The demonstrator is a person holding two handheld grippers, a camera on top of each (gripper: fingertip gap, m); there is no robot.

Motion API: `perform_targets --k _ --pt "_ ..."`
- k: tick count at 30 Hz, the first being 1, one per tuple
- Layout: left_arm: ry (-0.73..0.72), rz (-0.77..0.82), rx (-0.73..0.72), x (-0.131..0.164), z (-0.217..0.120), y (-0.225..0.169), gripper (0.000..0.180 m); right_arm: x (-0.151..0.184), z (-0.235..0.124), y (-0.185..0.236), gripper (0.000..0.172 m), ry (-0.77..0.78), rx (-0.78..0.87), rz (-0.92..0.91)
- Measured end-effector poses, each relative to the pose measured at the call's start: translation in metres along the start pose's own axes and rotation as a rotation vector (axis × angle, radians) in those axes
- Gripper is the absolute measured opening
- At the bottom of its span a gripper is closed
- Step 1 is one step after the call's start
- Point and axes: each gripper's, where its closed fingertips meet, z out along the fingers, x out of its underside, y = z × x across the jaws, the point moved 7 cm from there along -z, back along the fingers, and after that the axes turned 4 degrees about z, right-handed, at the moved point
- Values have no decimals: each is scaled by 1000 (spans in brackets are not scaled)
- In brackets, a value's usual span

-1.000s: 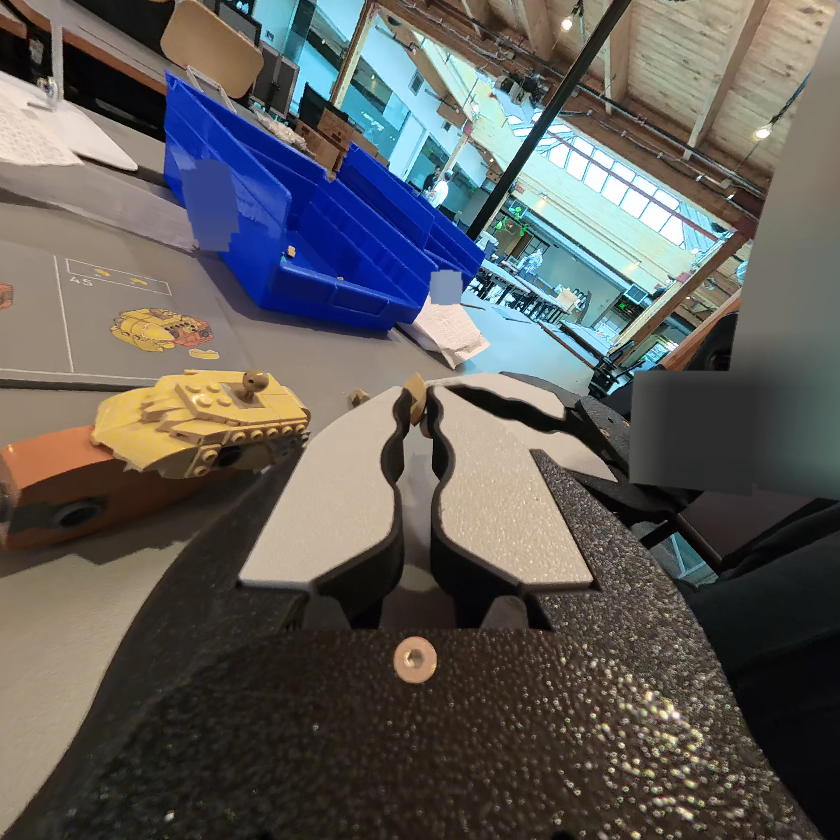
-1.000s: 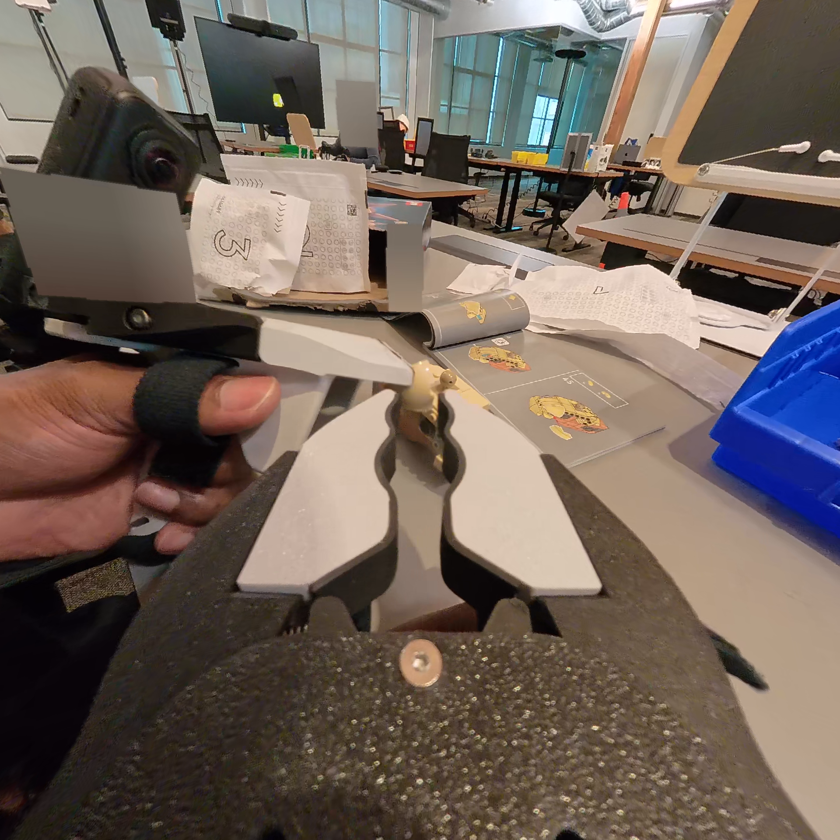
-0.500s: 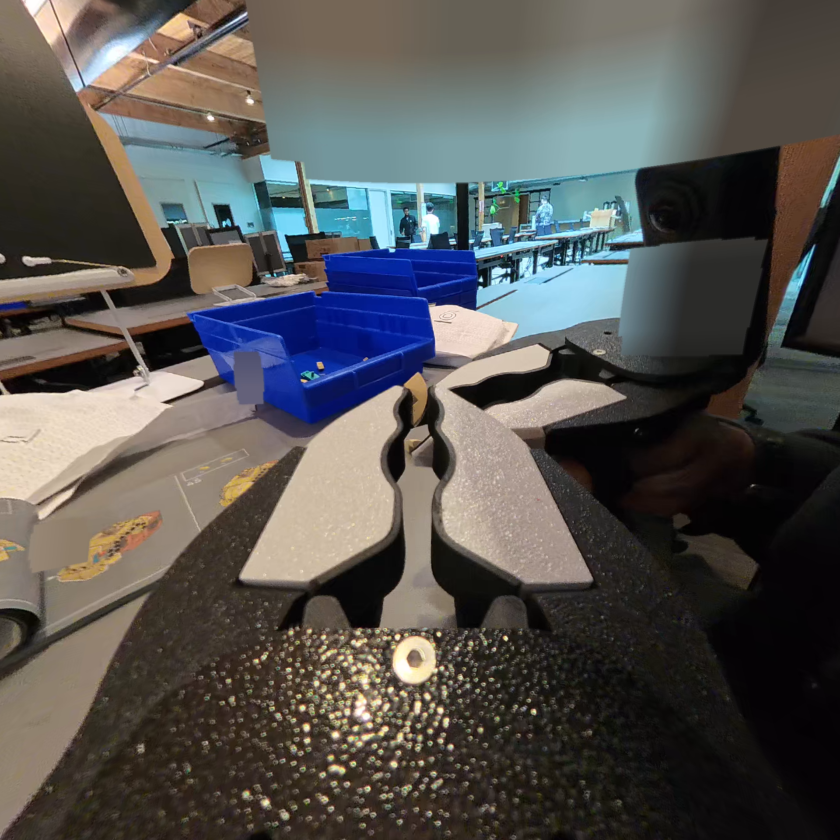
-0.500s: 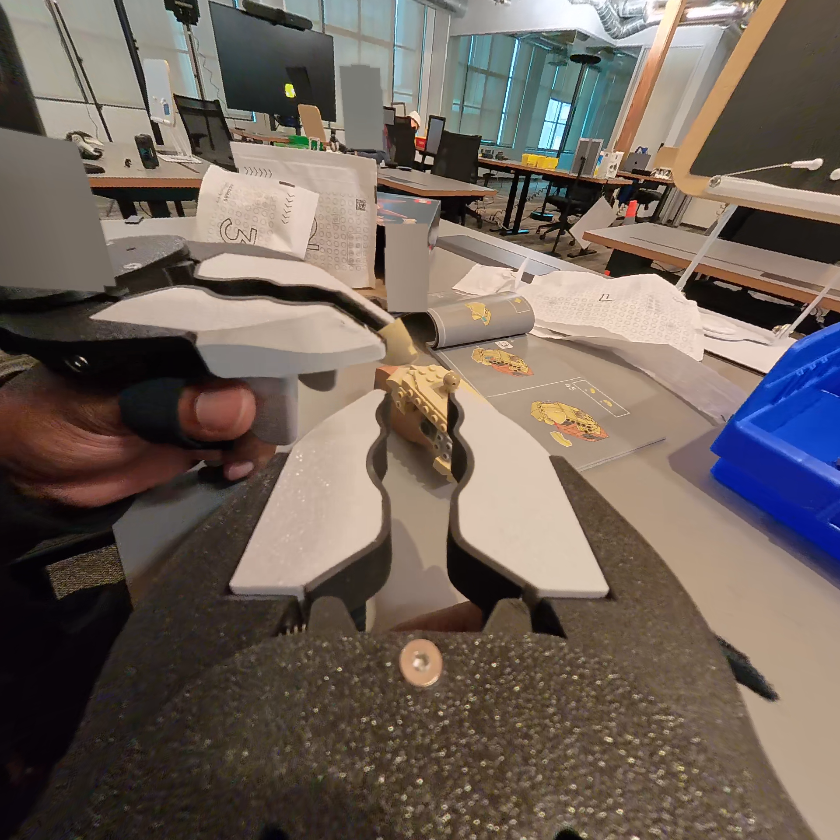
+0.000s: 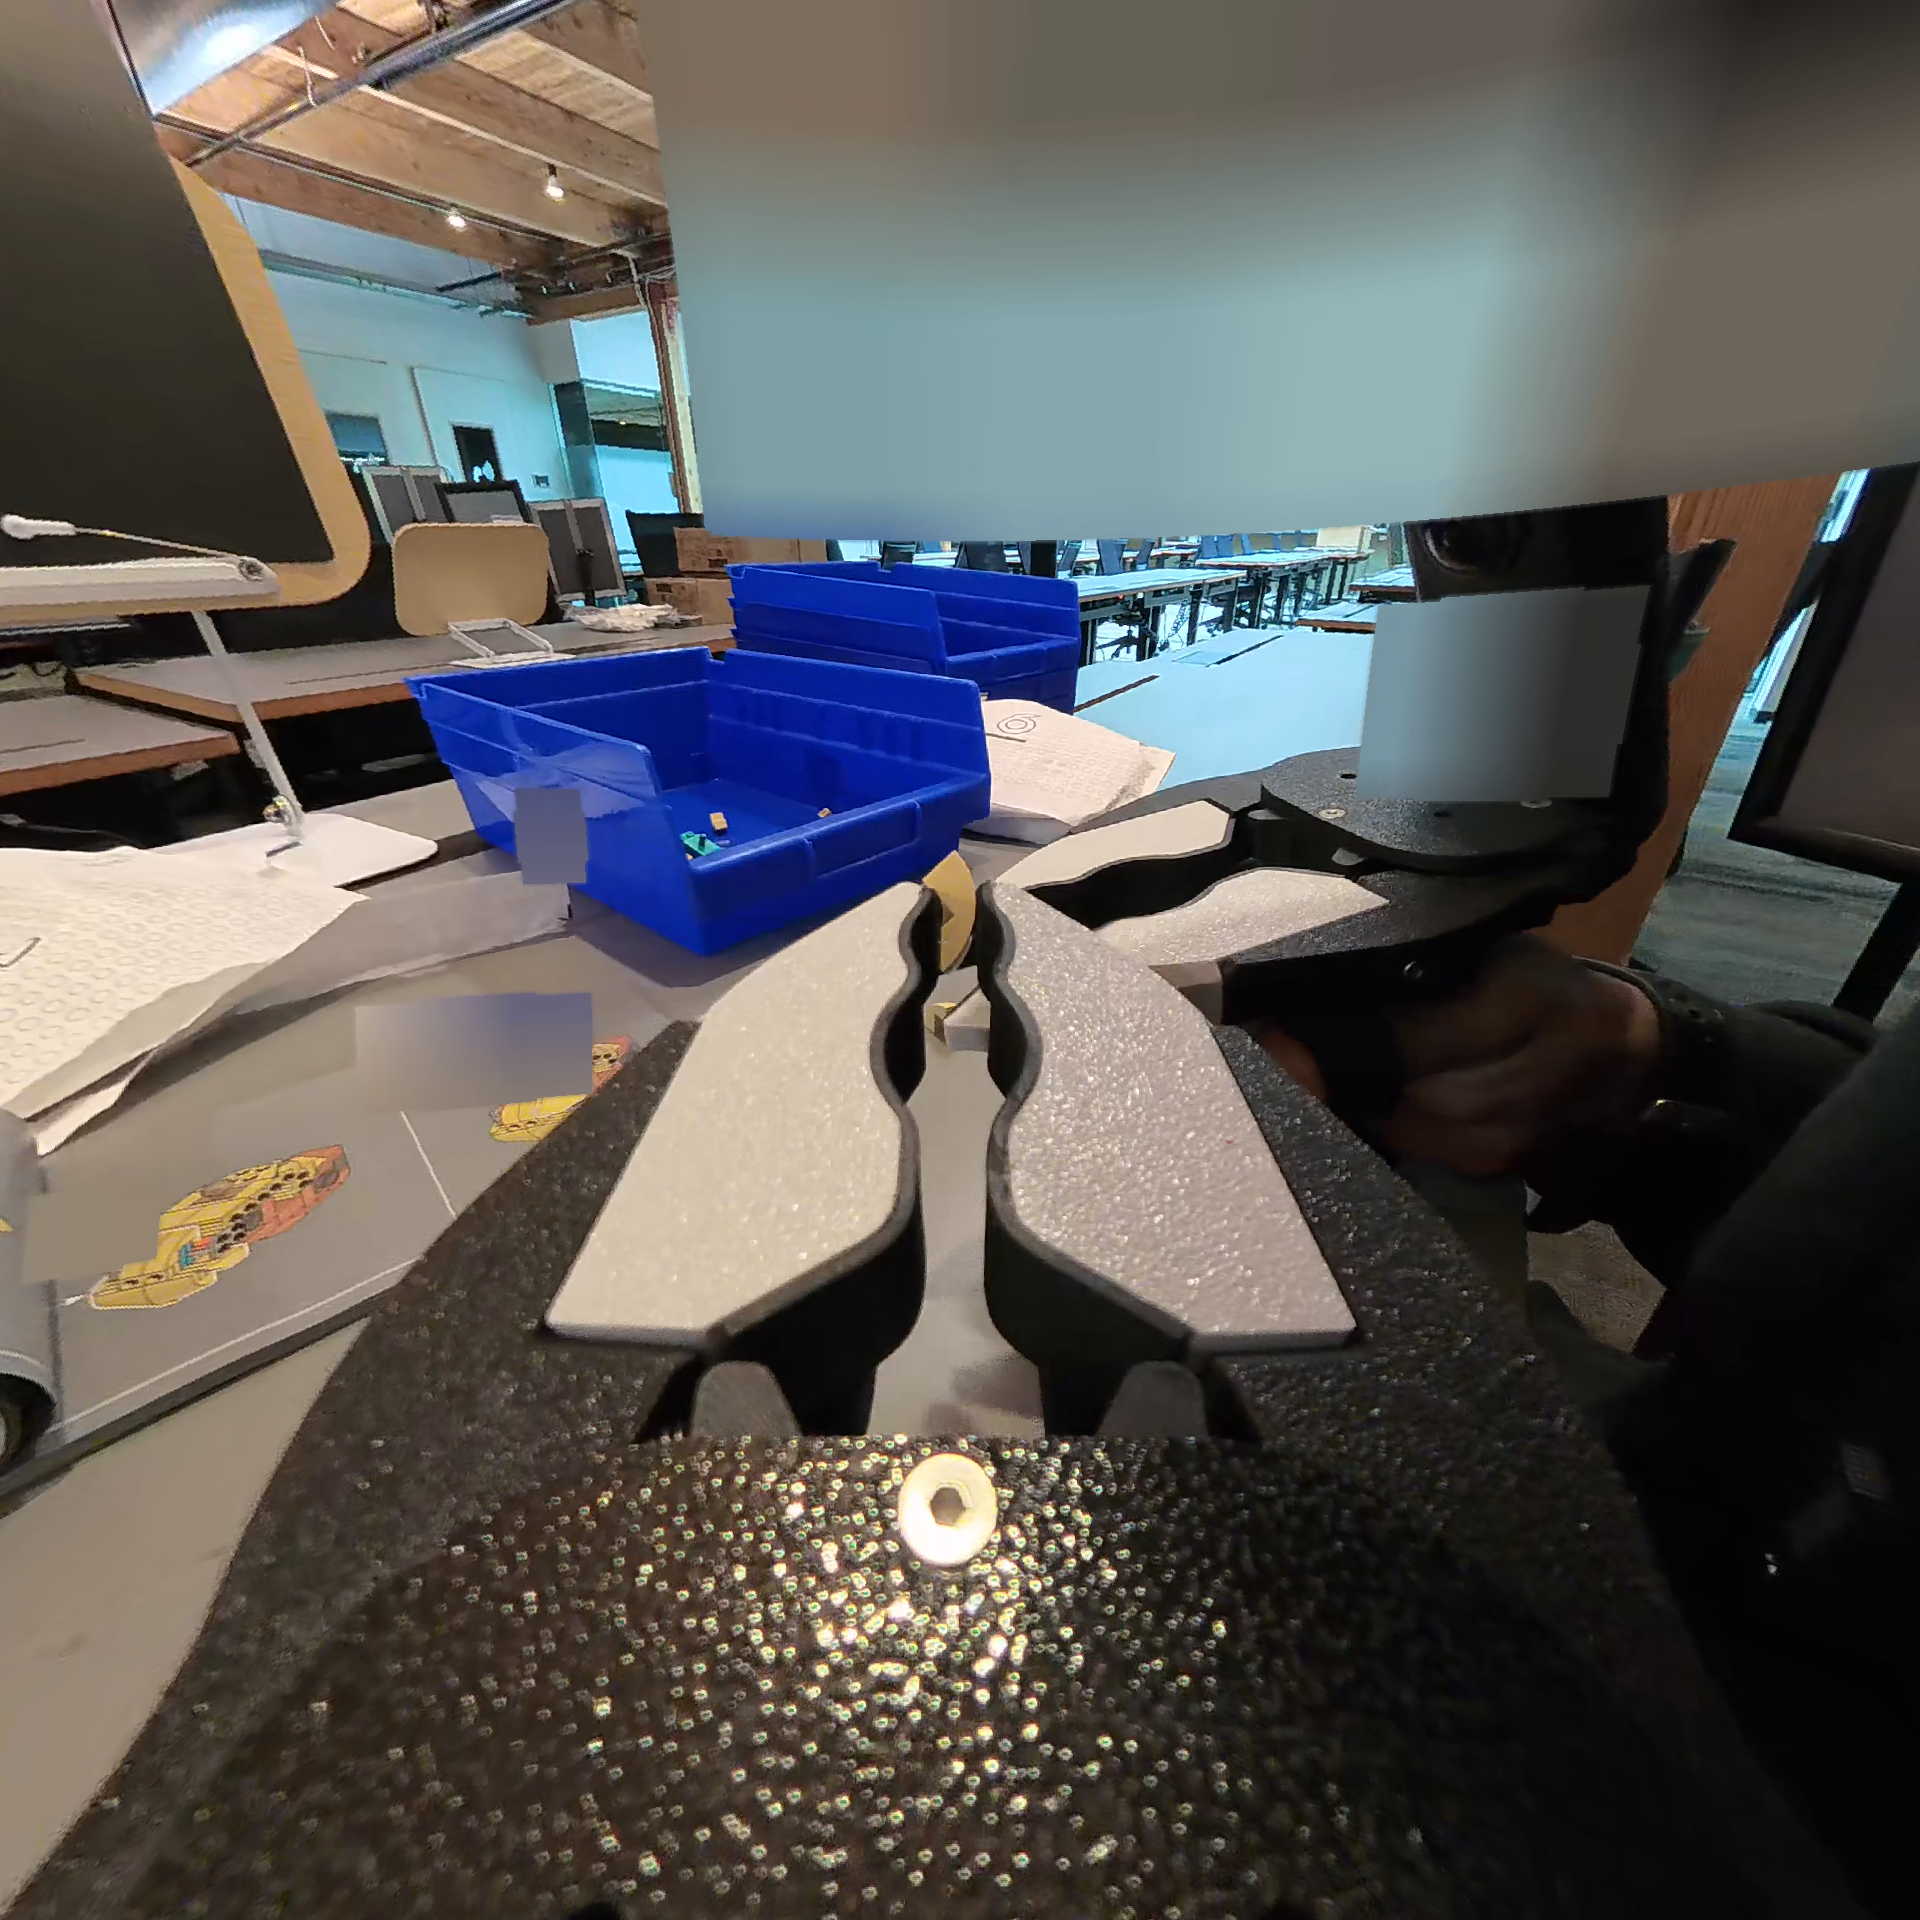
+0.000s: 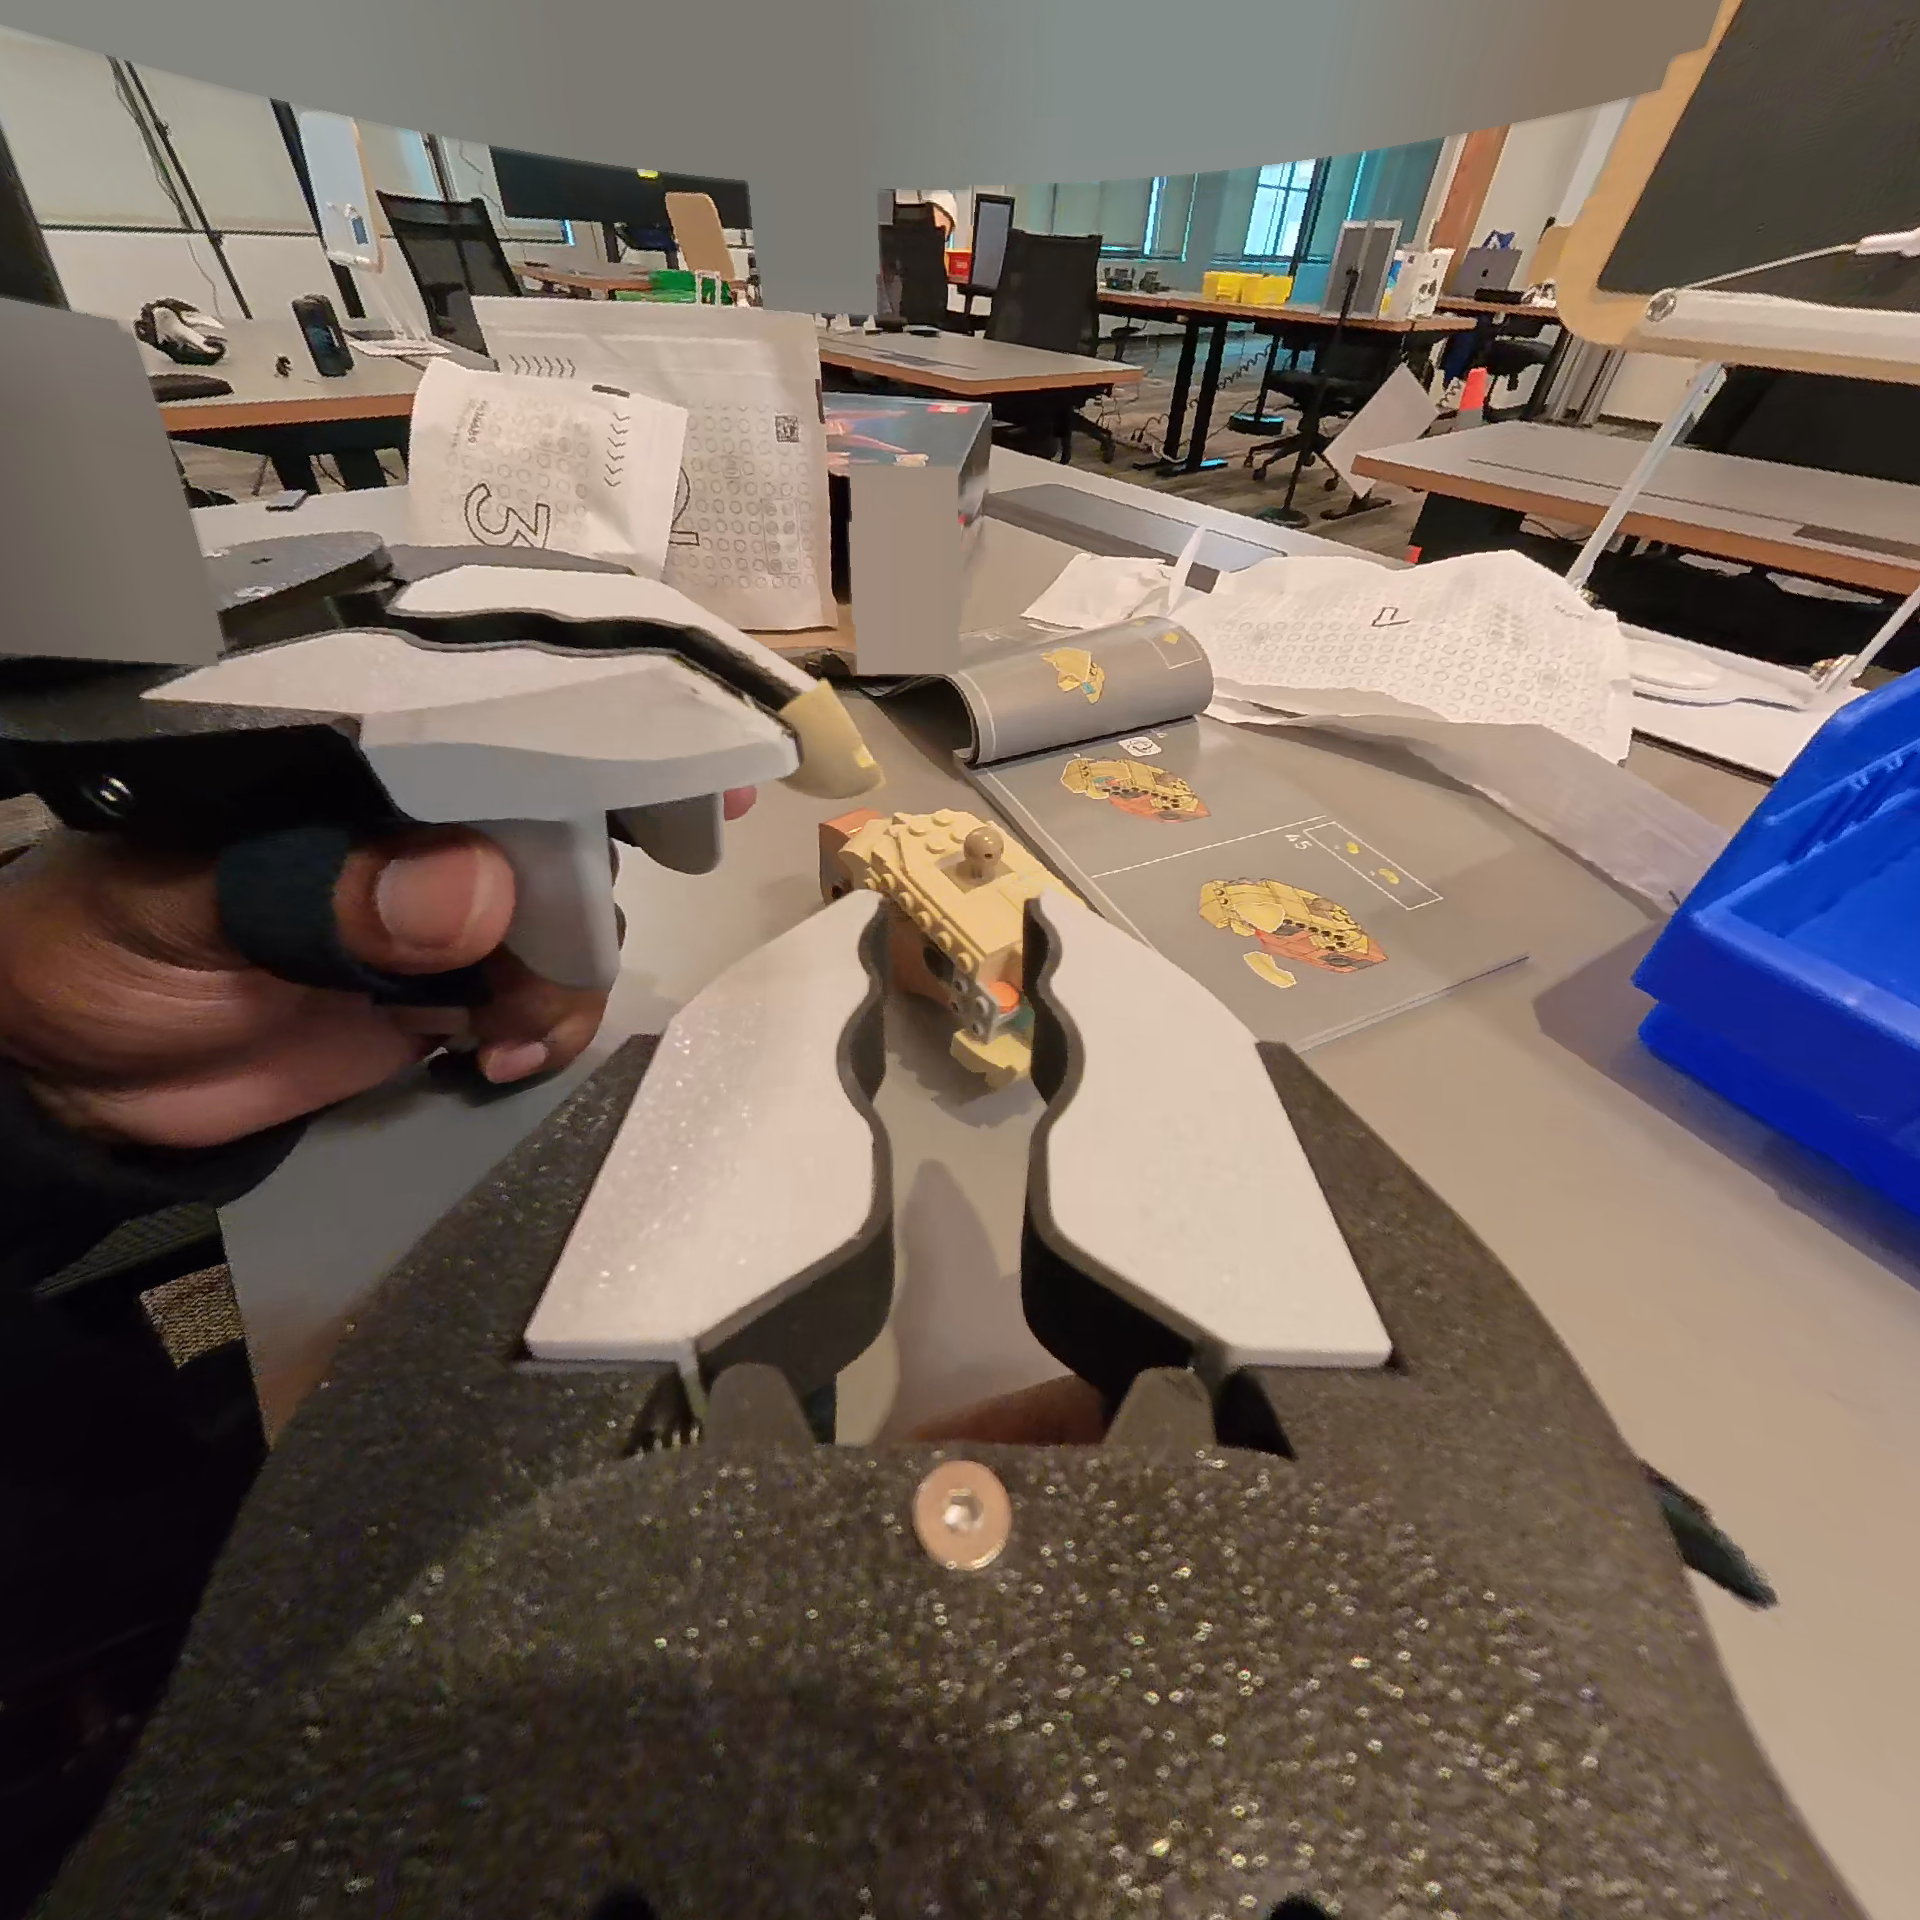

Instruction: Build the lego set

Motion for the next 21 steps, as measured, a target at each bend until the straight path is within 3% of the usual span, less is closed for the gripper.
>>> perform_targets --k 21 --pt "47 67 -9 2 5 -6 6 -1 -4 -8 22 -25 5 58"
